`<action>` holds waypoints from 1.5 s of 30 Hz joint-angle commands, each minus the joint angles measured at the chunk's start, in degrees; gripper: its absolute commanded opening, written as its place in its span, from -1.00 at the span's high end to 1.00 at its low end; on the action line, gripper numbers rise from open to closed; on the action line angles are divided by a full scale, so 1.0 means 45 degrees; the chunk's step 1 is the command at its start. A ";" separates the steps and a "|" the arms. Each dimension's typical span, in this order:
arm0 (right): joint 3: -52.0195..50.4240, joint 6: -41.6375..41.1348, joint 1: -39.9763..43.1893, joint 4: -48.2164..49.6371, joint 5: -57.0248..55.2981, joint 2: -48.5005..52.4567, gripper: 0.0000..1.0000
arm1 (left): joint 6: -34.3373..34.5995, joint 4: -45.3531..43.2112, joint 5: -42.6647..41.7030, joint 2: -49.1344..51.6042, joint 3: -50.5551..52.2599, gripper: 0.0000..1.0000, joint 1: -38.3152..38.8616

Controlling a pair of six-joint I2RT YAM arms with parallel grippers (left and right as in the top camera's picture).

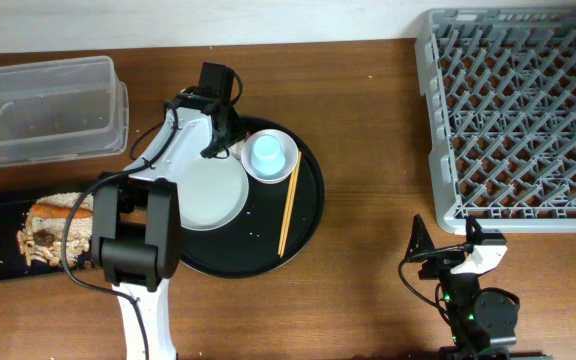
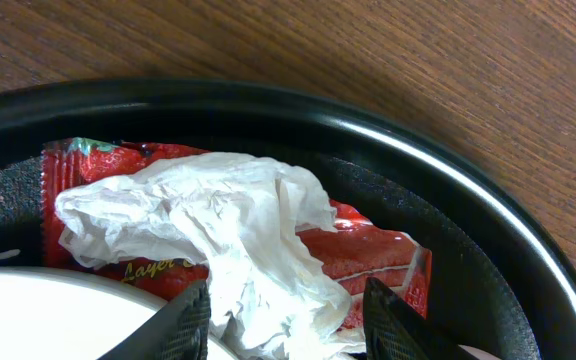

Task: Sort waste into correct bins and load items into the dishwasher rack
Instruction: 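Grasp the white crumpled tissue with the left gripper, then carry the tissue left and drop it into the clear plastic bin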

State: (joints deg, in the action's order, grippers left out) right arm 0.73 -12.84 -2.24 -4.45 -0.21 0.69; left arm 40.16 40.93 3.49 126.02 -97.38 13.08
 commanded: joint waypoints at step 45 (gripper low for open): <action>-0.0092 0.0131 -0.0058 -0.0053 -0.0107 -0.0107 -0.97 | 0.0024 -0.0005 0.4838 -0.5071 0.0146 0.99 -0.2001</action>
State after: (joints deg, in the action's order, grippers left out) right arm 0.73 -12.82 -2.24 -4.47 -0.19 0.69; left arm 40.32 43.20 15.51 104.73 -96.82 7.09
